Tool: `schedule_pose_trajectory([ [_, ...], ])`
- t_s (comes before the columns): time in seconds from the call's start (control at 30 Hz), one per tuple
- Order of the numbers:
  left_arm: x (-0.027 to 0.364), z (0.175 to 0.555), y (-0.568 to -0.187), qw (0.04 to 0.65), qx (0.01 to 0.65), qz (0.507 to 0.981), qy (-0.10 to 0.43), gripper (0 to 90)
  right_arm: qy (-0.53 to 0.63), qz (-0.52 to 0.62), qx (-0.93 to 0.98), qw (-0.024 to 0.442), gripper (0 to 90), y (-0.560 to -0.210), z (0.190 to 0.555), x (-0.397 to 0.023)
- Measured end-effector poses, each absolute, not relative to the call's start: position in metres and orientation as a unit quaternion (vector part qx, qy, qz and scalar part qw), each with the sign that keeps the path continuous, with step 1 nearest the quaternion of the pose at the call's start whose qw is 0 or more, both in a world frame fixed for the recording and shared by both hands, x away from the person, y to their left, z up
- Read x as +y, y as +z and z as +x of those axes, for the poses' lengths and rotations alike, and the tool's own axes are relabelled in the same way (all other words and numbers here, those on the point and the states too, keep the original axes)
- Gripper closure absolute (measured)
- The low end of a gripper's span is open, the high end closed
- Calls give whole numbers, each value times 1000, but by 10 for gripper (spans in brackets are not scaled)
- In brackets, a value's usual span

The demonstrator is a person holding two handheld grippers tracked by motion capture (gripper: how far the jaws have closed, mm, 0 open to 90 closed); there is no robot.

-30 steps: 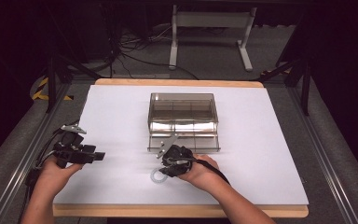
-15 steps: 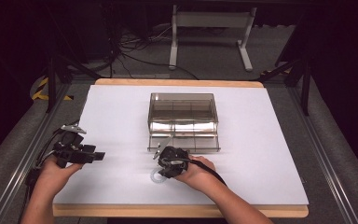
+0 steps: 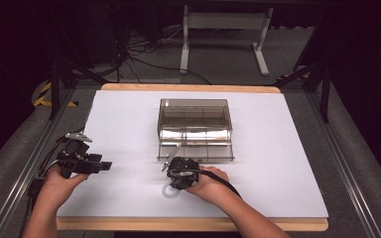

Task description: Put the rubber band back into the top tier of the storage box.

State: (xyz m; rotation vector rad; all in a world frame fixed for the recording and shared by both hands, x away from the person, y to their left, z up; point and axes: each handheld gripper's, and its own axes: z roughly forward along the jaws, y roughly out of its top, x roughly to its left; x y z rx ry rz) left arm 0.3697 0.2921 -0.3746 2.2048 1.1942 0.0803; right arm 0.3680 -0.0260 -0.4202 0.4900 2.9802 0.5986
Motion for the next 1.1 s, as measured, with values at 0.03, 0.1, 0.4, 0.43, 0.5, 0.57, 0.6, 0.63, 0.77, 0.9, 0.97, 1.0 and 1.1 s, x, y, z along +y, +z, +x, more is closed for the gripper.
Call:
schedule_pose_trajectory([
  [0.03, 292, 370, -375, 311, 452, 835, 30, 446, 194, 159, 967, 31, 797, -420, 368, -26],
  [0.1, 292, 370, -375, 311, 453, 835, 31, 446, 193, 157, 968, 33, 813, -420, 368, -25],
  [0.4, 293, 369, -374, 312, 453, 834, 30, 446, 177, 154, 971, 40, 826, -419, 366, -21],
  [0.43, 293, 369, -373, 313, 454, 834, 31, 447, 175, 153, 972, 40, 827, -419, 366, -20],
  [0.5, 293, 369, -373, 313, 454, 834, 31, 447, 171, 150, 973, 41, 827, -418, 367, -20],
  [0.57, 293, 368, -373, 314, 454, 833, 31, 447, 169, 145, 974, 43, 828, -417, 367, -20],
  [0.6, 294, 368, -373, 314, 454, 833, 31, 447, 169, 146, 974, 42, 828, -417, 367, -19],
  [0.63, 294, 368, -373, 314, 454, 833, 30, 447, 169, 146, 974, 42, 828, -416, 367, -19],
  [0.77, 294, 369, -372, 314, 453, 834, 31, 447, 163, 140, 976, 44, 829, -413, 365, -19],
  [0.9, 294, 369, -372, 315, 453, 834, 32, 447, 159, 131, 978, 44, 829, -407, 363, -19],
  [0.97, 293, 369, -372, 315, 452, 833, 33, 447, 161, 127, 978, 46, 830, -403, 362, -19],
  [1.0, 293, 369, -372, 316, 452, 834, 33, 447, 159, 128, 978, 47, 829, -400, 361, -19],
  [1.1, 293, 370, -371, 315, 451, 835, 32, 447, 165, 121, 978, 46, 830, -393, 361, -21],
])
